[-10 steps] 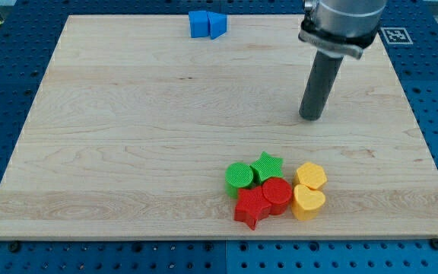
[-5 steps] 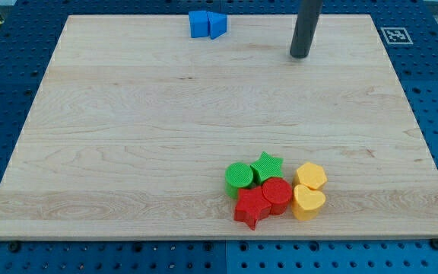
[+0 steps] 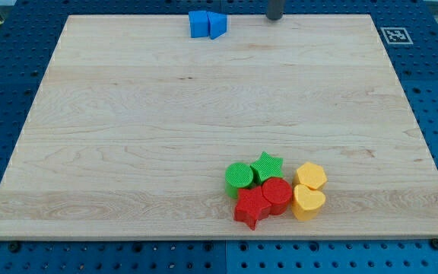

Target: Separate blue triangle from blue cube

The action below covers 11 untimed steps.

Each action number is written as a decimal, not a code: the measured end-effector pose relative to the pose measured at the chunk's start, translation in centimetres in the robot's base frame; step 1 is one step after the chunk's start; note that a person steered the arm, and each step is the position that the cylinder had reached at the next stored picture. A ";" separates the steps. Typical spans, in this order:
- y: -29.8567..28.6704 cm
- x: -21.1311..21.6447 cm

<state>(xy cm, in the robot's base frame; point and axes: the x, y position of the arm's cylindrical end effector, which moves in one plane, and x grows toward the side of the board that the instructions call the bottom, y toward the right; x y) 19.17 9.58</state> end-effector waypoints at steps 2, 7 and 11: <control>-2.9 0.1; -9.1 0.1; -11.6 4.3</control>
<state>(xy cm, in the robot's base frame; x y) 23.47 -1.98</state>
